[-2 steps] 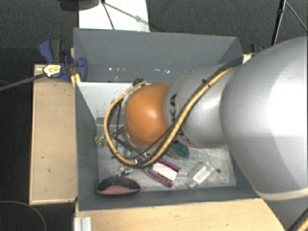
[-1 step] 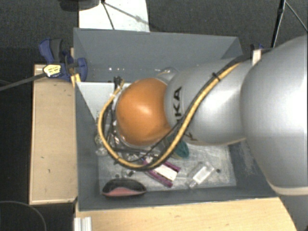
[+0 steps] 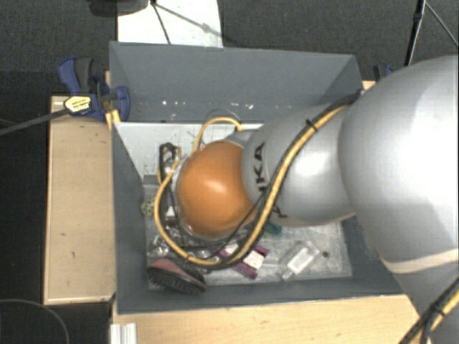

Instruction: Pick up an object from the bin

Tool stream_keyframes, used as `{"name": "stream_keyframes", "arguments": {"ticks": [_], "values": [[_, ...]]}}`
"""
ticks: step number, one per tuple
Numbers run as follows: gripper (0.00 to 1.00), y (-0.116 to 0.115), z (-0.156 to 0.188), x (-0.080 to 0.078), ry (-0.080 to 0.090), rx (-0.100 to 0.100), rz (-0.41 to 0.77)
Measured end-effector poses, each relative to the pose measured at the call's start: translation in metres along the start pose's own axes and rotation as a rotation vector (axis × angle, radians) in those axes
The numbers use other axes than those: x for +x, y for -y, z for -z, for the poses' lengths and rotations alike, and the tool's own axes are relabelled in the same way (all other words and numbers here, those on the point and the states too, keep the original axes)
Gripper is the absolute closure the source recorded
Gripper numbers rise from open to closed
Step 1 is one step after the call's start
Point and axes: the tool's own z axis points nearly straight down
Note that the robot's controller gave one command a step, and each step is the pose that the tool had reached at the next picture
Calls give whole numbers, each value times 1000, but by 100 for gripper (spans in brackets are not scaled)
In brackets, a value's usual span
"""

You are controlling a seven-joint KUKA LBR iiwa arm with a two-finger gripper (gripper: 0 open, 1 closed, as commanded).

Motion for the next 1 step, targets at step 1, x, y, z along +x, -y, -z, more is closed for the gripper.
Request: {"name": "stream_keyframes", "arguments": {"ticks": [1], "values": [[0, 9, -5, -13, -29, -8, -409]]}}
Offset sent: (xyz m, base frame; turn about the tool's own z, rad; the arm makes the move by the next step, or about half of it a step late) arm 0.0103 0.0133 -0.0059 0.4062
